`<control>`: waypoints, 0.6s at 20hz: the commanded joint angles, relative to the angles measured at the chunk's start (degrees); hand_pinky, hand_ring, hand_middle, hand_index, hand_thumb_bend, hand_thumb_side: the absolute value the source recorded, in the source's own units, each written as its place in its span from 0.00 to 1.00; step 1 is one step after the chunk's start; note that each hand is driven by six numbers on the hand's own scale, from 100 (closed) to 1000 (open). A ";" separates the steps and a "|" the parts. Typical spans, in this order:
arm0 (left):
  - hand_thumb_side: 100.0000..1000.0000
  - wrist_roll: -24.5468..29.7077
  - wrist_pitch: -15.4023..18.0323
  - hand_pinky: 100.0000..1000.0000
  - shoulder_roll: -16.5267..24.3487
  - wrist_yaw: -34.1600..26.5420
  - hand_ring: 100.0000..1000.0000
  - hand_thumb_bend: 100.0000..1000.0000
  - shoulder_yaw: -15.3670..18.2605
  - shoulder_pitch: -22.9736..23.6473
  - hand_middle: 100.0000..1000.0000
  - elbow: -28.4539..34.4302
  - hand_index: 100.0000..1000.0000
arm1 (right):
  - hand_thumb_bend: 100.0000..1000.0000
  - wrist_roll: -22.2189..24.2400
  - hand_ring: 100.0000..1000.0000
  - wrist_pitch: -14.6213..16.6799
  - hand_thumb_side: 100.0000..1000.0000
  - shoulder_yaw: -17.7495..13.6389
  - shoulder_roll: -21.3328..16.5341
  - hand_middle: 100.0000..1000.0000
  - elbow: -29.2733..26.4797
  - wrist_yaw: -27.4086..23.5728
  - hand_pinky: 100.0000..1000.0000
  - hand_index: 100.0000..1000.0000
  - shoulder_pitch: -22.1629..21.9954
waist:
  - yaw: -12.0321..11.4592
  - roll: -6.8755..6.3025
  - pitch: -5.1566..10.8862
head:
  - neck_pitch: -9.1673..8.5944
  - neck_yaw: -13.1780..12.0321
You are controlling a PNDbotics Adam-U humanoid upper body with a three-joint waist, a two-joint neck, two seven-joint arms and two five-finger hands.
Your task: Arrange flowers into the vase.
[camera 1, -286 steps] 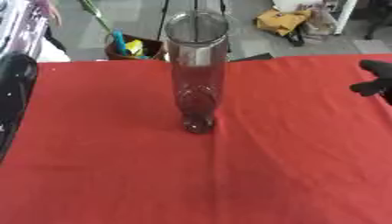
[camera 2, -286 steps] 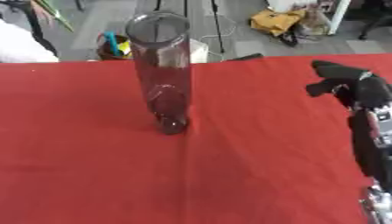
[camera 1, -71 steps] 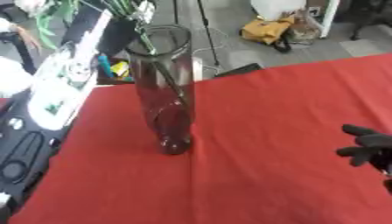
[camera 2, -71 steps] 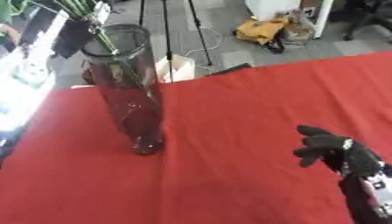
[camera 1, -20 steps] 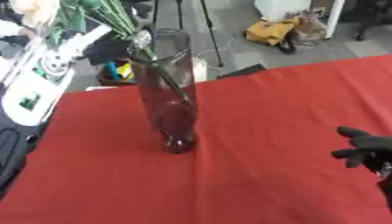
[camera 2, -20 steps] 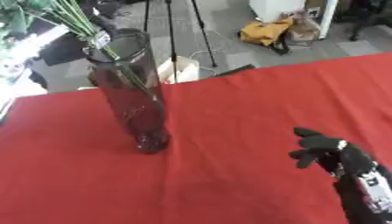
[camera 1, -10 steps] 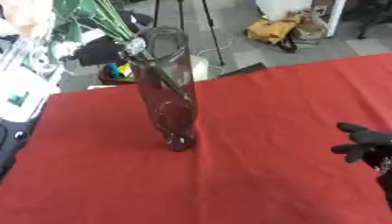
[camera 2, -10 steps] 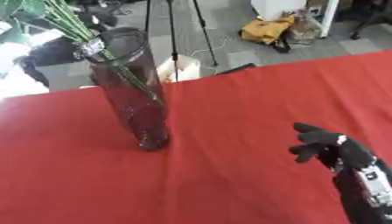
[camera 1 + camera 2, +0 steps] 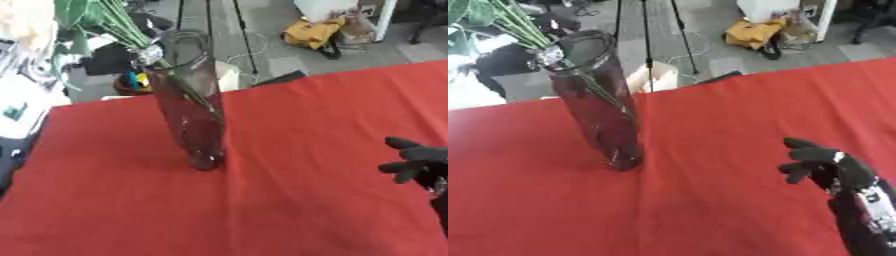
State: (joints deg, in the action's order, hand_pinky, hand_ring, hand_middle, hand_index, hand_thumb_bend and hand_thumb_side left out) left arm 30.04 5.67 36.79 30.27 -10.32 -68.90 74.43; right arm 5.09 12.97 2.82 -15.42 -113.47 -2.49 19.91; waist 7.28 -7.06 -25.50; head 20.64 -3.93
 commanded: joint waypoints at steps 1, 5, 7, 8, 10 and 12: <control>1.00 0.09 0.57 0.89 2.54 -0.54 0.92 0.04 1.20 -0.51 0.94 1.20 1.00 | 0.00 -0.03 0.87 -0.07 1.00 -0.40 -0.33 0.40 -1.13 -0.29 0.67 0.70 0.19 | -0.33 0.53 1.70 | 0.32 0.23; 1.00 -1.12 1.00 0.88 2.70 -1.70 0.91 0.05 1.59 -0.41 0.94 1.64 1.00 | 0.00 0.05 0.87 -0.16 1.00 -0.36 -0.24 0.40 -1.13 -0.26 0.67 0.70 0.13 | -0.44 0.59 1.70 | 0.25 0.23; 1.00 -2.95 1.17 0.88 2.64 -2.54 0.91 0.04 1.63 -0.56 0.94 1.93 1.00 | 0.00 0.14 0.87 -0.18 1.00 -0.29 -0.21 0.40 -1.13 -0.29 0.67 0.70 0.10 | -0.42 0.65 1.72 | 0.10 0.17; 1.00 -3.65 1.21 0.87 2.57 -2.97 0.91 0.02 1.54 -0.64 0.93 2.00 1.00 | 0.00 0.17 0.87 -0.19 1.00 -0.27 -0.20 0.40 -1.13 -0.31 0.67 0.70 0.11 | -0.40 0.66 1.73 | 0.04 0.14; 1.00 -4.67 1.22 0.87 2.47 -3.88 0.90 0.01 1.41 -0.77 0.93 2.12 1.00 | 0.00 0.22 0.87 -0.21 1.00 -0.24 -0.19 0.40 -1.13 -0.33 0.67 0.70 0.12 | -0.38 0.61 1.76 | -0.01 0.11; 1.00 -5.47 1.14 0.86 2.41 -5.10 0.90 0.00 1.36 -0.77 0.93 2.23 1.00 | 0.00 0.29 0.87 -0.25 1.00 -0.21 -0.18 0.40 -1.13 -0.33 0.67 0.70 0.07 | -0.37 0.53 1.77 | -0.03 0.06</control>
State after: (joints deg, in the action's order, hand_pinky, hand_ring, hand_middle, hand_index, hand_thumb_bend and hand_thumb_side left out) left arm 25.38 6.82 37.31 26.07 -10.31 -68.48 75.50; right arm 5.28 12.78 2.82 -15.39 -113.47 -2.52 19.66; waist 6.99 -6.90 -25.49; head 20.90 -3.89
